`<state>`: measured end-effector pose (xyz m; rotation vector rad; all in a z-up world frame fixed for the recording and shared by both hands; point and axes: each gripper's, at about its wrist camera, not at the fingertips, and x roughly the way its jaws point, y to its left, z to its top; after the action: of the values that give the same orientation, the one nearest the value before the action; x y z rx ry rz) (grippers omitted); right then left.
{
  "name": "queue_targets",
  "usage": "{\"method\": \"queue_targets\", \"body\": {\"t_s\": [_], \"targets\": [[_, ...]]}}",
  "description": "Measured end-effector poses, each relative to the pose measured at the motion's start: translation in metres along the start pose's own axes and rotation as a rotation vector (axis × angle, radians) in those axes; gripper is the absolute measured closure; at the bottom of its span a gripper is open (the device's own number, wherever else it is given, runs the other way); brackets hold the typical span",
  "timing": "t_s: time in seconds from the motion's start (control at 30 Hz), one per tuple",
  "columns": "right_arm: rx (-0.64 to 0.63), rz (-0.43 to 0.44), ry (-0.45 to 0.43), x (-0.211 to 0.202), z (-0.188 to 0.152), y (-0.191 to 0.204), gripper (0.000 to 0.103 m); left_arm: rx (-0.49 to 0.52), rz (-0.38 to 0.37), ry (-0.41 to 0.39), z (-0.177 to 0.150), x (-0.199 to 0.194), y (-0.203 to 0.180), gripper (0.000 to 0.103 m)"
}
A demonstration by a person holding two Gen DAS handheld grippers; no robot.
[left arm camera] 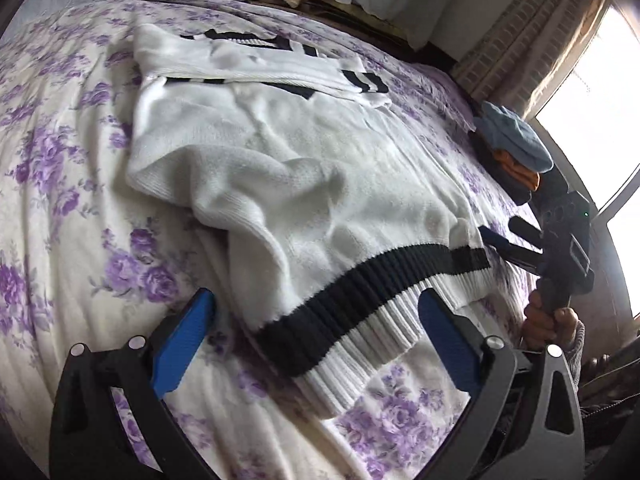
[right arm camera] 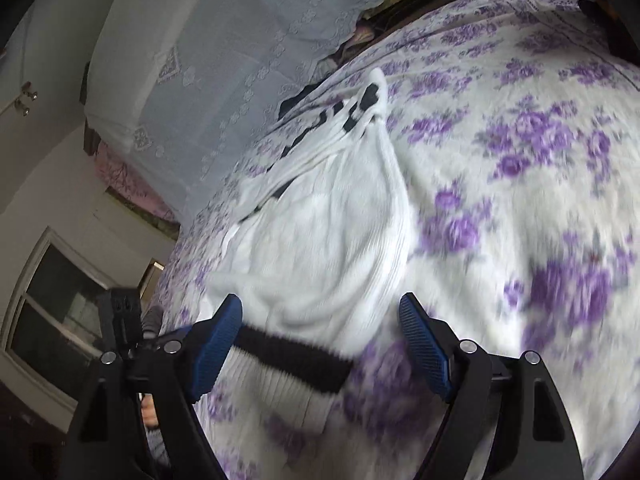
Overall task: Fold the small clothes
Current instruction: 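Grasp the striped hem with both grippers at its two ends, then lift the hem with both grippers and fold it up toward the collar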
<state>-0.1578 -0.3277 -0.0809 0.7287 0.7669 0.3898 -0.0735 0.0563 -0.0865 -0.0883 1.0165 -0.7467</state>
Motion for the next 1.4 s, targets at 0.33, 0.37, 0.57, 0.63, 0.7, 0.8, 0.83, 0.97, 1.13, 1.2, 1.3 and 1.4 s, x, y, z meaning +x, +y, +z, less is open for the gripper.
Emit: {"method": "queue_targets", "body": {"t_s": [0.33, 0.37, 0.57, 0.63, 0.7, 0.8, 0.83, 0.97, 1.13, 1.2, 1.3, 1.4], "targets": [[-0.048, -0.045, 0.062, 0.035, -0.015, 0.033, 0.059, -0.017, 0.079, -0.009, 0.014, 0.014, -0.006, 0.043], [-0.045, -0.04, 0.061, 0.035, -0.015, 0.031, 0.069, -0.015, 0.074, -0.022, 0.012, 0.009, -0.006, 0.06], [-0.026, -0.025, 0.016, 0.008, -0.019, 0.021, 0.081, -0.052, 0.033, -0.052, -0.002, -0.01, -0.001, 0.091], [-0.033, -0.022, -0.007, -0.005, -0.019, 0.024, 0.081, -0.056, 0.02, -0.075, -0.008, -0.02, -0.003, 0.091], [-0.055, -0.028, -0.008, -0.012, -0.018, 0.027, 0.081, -0.052, 0.02, -0.091, -0.018, -0.033, -0.004, 0.091], [-0.085, -0.082, 0.025, -0.014, -0.022, 0.023, 0.08, -0.08, 0.03, -0.047, -0.032, -0.035, 0.005, 0.088], [-0.095, -0.097, 0.059, -0.011, -0.026, 0.021, 0.075, -0.088, 0.031, -0.029, -0.035, -0.032, 0.008, 0.084], [-0.106, -0.081, 0.077, -0.007, -0.039, 0.02, 0.054, -0.086, -0.009, -0.025, -0.036, -0.026, 0.005, 0.038], [-0.105, -0.074, 0.066, 0.002, -0.038, 0.024, 0.068, -0.031, 0.063, -0.018, -0.025, -0.005, -0.014, 0.018], [-0.08, -0.051, 0.053, 0.003, -0.038, 0.022, 0.081, -0.016, 0.112, -0.032, -0.022, -0.004, -0.02, 0.043], [-0.091, -0.056, -0.024, -0.015, -0.032, 0.025, 0.082, 0.004, 0.126, -0.047, -0.017, -0.019, -0.024, 0.068], [-0.09, -0.114, -0.054, -0.029, -0.023, 0.019, 0.082, -0.061, 0.079, 0.002, -0.015, -0.022, -0.013, 0.011]]}}
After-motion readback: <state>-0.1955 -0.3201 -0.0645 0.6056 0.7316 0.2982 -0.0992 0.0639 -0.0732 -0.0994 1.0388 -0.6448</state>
